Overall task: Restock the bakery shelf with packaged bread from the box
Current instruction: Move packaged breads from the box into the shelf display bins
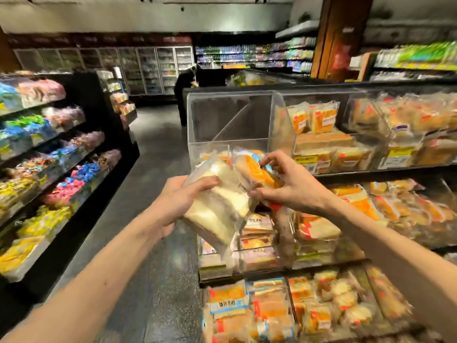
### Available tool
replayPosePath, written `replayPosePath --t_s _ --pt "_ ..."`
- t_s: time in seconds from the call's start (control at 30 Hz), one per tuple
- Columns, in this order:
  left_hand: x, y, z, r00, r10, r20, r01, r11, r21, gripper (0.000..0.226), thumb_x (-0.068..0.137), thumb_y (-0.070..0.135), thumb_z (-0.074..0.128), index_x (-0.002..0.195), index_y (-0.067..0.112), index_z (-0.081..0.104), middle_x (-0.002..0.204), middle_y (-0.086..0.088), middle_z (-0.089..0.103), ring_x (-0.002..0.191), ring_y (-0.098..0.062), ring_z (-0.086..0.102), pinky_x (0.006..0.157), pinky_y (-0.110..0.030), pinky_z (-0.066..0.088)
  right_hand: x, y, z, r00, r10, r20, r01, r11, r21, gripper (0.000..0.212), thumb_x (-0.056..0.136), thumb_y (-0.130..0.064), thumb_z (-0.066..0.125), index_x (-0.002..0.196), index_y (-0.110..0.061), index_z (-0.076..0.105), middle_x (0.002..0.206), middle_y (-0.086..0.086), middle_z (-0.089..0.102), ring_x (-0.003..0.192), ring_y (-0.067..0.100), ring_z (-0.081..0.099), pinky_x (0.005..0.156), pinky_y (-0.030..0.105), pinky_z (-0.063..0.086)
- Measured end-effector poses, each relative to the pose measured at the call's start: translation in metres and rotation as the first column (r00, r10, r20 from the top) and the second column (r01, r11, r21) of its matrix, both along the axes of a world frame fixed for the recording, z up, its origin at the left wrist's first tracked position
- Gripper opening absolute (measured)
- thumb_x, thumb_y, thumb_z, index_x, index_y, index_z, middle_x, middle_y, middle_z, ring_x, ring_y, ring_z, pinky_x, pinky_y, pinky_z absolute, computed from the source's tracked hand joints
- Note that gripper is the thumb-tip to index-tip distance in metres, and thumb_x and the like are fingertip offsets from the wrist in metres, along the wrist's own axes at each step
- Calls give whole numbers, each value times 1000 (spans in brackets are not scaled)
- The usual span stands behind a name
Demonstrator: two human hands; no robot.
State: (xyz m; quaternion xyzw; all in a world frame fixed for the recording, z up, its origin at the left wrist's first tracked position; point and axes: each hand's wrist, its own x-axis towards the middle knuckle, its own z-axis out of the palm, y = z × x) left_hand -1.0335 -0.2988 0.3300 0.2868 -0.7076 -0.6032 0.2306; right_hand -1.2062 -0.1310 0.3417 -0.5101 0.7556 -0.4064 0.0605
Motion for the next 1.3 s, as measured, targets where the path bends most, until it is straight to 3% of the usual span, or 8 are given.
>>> replayPosePath --t_s 0.27,0.43,0.67,0.8,0.87,1.0,1.17,1.3 --pt "-36 -109 93 995 63 -72 -71 990 -122 33 80 39 76 100 13 74 83 0 78 75 -17 75 72 -33 57 -64 -92 99 958 -106 -266 115 993 17 61 74 -39 83 121 -24 48 120 -8 49 113 8 44 87 26 33" --pt "-47 -148 101 993 111 -40 -113 991 -71 36 79 41 75 101 12 73 88 -5 78 77 -23 74 71 -34 56 -124 -158 102 854 -56 -518 246 920 306 60 70 -41 83 115 -21 48 117 0 54 109 23 52 89 37 45" --pt "-62 -160 98 985 173 -23 -172 985 14 68 52 52 79 107 12 73 96 -7 77 92 -29 73 95 -49 53 -152 -248 52 914 309 -262 -18 676 737 28 80 -14 74 101 -25 58 98 -5 56 94 22 59 76 33 54" --pt "-72 -162 102 980 200 -8 -200 980 15 73 49 54 80 108 13 73 98 -8 77 95 -30 73 98 -52 52 -186 -301 13 922 334 -197 -45 596 802 32 70 -29 82 98 -27 67 101 -3 62 88 19 62 81 43 60" --pt "-77 -162 102 978 206 2 -206 978 18 71 51 54 79 109 13 73 98 -8 77 95 -30 73 98 -53 52 -208 -325 -18 945 291 -148 -50 577 816 40 55 -35 83 94 -33 73 92 -8 70 88 21 68 69 35 60" --pt "-84 -163 104 979 205 9 -205 979 16 66 56 52 78 109 13 73 98 -8 77 94 -30 73 98 -52 52 -163 -304 0 910 407 84 -278 445 851 31 88 5 64 117 -4 66 78 0 63 51 2 62 49 15 49" --pt "-97 -163 105 980 199 11 -200 980 14 55 68 49 75 109 12 73 97 -8 77 92 -29 74 95 -50 54 -166 -304 -1 868 417 270 -434 370 822 44 80 -3 58 123 -11 62 125 26 61 85 33 61 63 31 54" --pt "-106 -165 103 982 187 9 -187 982 18 56 68 48 75 110 11 72 96 -8 77 88 -29 74 89 -46 55 -157 -296 5 873 440 209 -401 405 821 39 86 5 58 123 -7 63 119 11 60 85 19 59 60 15 51"
